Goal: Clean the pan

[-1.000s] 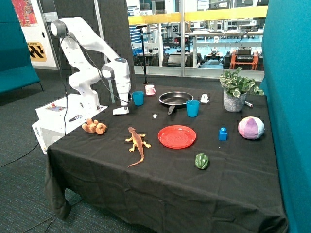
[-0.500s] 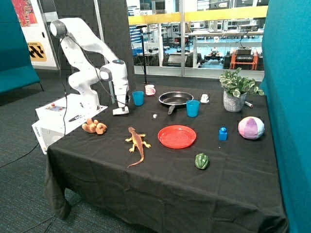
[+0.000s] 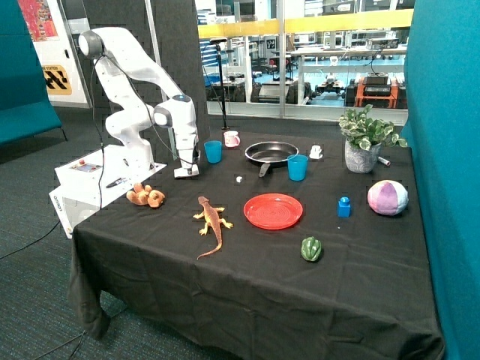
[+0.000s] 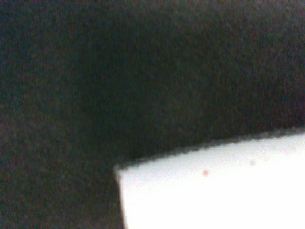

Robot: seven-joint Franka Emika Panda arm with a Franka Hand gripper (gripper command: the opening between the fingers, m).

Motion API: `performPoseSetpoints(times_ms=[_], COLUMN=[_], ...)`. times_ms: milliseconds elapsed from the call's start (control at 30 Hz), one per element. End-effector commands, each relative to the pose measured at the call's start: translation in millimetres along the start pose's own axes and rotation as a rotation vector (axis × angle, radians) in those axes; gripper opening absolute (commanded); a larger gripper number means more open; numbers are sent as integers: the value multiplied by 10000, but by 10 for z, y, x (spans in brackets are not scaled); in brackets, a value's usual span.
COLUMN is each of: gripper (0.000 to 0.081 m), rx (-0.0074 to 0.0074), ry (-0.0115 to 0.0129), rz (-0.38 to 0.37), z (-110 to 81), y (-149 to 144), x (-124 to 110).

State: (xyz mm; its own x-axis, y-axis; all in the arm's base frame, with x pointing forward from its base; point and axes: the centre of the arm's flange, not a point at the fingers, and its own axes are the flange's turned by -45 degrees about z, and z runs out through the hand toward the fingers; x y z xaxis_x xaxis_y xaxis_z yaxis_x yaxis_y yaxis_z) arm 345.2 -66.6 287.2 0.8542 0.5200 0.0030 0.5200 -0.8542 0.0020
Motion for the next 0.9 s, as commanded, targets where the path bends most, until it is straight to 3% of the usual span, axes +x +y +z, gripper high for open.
performPoseSetpoints(times_ms=[0, 867], gripper=[702, 687], rx=[20, 20], ry=[-31, -31], rz=[32, 101], z=[84, 155], y=[31, -2], x=[-42, -29])
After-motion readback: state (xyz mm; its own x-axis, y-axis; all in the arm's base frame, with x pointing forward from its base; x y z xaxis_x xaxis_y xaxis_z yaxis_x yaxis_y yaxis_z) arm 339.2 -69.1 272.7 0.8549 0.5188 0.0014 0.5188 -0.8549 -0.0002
